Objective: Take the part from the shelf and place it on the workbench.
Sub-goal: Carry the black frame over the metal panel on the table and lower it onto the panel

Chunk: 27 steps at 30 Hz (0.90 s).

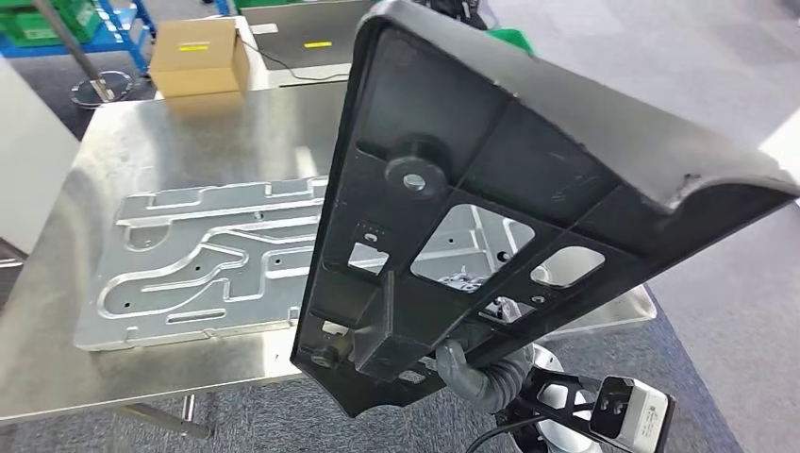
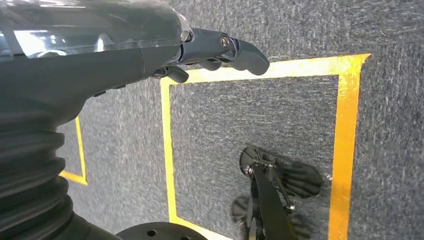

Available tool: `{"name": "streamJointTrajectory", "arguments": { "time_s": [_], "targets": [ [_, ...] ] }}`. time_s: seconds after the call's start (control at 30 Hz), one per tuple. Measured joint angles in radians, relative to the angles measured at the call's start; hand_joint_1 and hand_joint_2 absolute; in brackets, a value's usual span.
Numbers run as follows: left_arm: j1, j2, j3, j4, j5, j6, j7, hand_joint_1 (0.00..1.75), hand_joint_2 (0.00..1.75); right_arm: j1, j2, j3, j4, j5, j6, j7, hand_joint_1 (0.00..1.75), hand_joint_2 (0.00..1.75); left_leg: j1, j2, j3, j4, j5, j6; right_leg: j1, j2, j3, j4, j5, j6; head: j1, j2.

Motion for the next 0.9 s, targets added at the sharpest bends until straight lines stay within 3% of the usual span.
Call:
{"name": "streamJointTrajectory", "arguments": {
  "time_s": [0.07,0.1,0.17,0.23,0.3,0.37,0.4,0.43,0.5,0.57,0.67,0.73,0.83,0.87,0.9],
  "targets": [
    [-0.002,-0.004,0.0,0.0,0.0,-0.001,0.002,0.0,1.75,0.0,-0.001,0.0,0.0,0.004,-0.007,0.0,1.75,1.75,0.003,-0.02,-0.004,0.003,-0.003,-0.009,0.001,0.035,0.03,-0.078,0.025,-0.006,-0.002,0.0],
    [-0.001,-0.005,0.0,0.0,0.0,-0.001,0.003,0.0,1.75,-0.001,-0.002,0.0,0.0,0.005,-0.01,0.001,1.75,1.75,0.006,-0.029,-0.007,0.002,-0.003,-0.015,0.003,0.04,0.033,-0.085,0.021,-0.007,-0.002,0.0],
    [0.002,-0.005,0.0,0.0,0.0,-0.002,0.003,0.0,1.75,-0.002,-0.002,0.0,-0.001,0.011,-0.016,0.002,1.75,1.75,0.009,-0.035,-0.009,0.0,-0.004,-0.027,0.0,0.023,0.04,-0.098,0.022,-0.011,-0.002,0.0],
    [0.002,-0.006,0.0,0.0,0.0,-0.003,0.003,0.0,1.75,-0.004,-0.002,-0.002,-0.001,0.019,-0.026,0.002,1.75,1.75,0.006,0.007,-0.025,0.036,-0.028,-0.038,-0.007,0.004,0.055,-0.114,0.024,-0.018,-0.007,0.0],
    [-0.002,-0.007,0.0,0.0,0.0,-0.005,0.003,0.0,1.75,-0.003,-0.003,-0.004,-0.001,0.026,-0.034,0.002,1.75,1.75,0.009,0.06,-0.082,0.151,-0.084,-0.049,-0.007,-0.016,0.066,-0.12,0.02,-0.023,-0.011,0.0],
    [-0.003,-0.007,-0.001,0.0,0.0,-0.005,0.003,0.0,1.75,0.0,-0.006,-0.006,0.001,0.032,-0.04,0.001,1.75,1.75,0.016,0.074,-0.144,0.262,-0.118,-0.058,-0.007,-0.032,0.07,-0.119,0.015,-0.022,-0.011,0.0],
    [-0.002,-0.007,-0.001,0.0,0.0,-0.005,0.004,0.0,1.75,0.001,-0.007,-0.006,0.001,0.035,-0.044,0.001,1.75,1.75,0.019,0.076,-0.152,0.269,-0.107,-0.061,-0.008,-0.037,0.072,-0.118,0.012,-0.021,-0.011,0.0],
    [0.0,-0.007,-0.001,0.0,0.0,-0.006,0.005,0.0,1.75,0.001,-0.008,-0.007,0.002,0.039,-0.048,0.0,1.75,1.75,0.022,0.077,-0.139,0.237,-0.077,-0.064,-0.009,-0.04,0.075,-0.117,0.009,-0.018,-0.011,0.0],
    [0.001,-0.008,-0.001,0.0,0.0,-0.006,0.006,0.0,1.75,0.002,-0.009,-0.008,-0.001,0.055,-0.061,0.0,1.75,1.75,0.025,0.081,-0.071,0.1,-0.006,-0.065,-0.011,-0.043,0.084,-0.115,0.0,-0.01,-0.011,0.0],
    [-0.001,-0.009,-0.002,0.0,0.0,-0.008,0.007,0.0,1.75,0.002,-0.01,-0.008,-0.007,0.08,-0.081,0.001,1.75,1.75,0.022,0.083,-0.025,0.009,0.021,-0.057,-0.009,-0.045,0.087,-0.111,-0.007,0.0,-0.011,0.0],
    [0.0,-0.01,-0.002,0.0,0.001,-0.011,0.009,0.0,1.75,0.004,-0.015,-0.009,-0.022,0.137,-0.129,0.004,1.75,1.75,0.016,0.08,-0.021,-0.003,0.016,-0.035,-0.008,-0.046,0.089,-0.112,-0.011,0.018,-0.01,0.0],
    [0.0,-0.013,-0.003,0.0,0.001,-0.014,0.009,0.0,1.75,0.005,-0.024,-0.01,-0.039,0.204,-0.18,0.011,1.75,1.75,0.018,0.08,-0.017,-0.009,0.018,-0.02,-0.01,-0.045,0.077,-0.08,-0.034,0.027,-0.01,0.0],
    [-0.001,-0.016,-0.003,0.0,0.001,-0.022,0.009,0.0,1.75,0.01,-0.049,-0.012,-0.061,0.309,-0.252,0.025,1.75,1.75,0.014,0.078,-0.014,-0.011,0.016,-0.005,-0.008,-0.041,-0.018,0.105,-0.12,0.031,-0.01,0.0],
    [0.0,-0.017,-0.003,0.0,0.001,-0.024,0.009,0.0,1.75,0.013,-0.058,-0.012,-0.065,0.332,-0.267,0.029,1.75,1.75,0.012,0.078,-0.014,-0.01,0.014,-0.002,-0.008,-0.04,-0.051,0.16,-0.134,0.031,-0.01,0.0],
    [0.002,-0.018,-0.003,0.0,0.001,-0.027,0.01,0.0,1.75,0.015,-0.067,-0.012,-0.069,0.352,-0.279,0.034,1.75,1.75,0.009,0.076,-0.012,-0.009,0.013,-0.001,-0.007,-0.04,-0.067,0.181,-0.128,0.029,-0.01,0.0]
  ]
}}
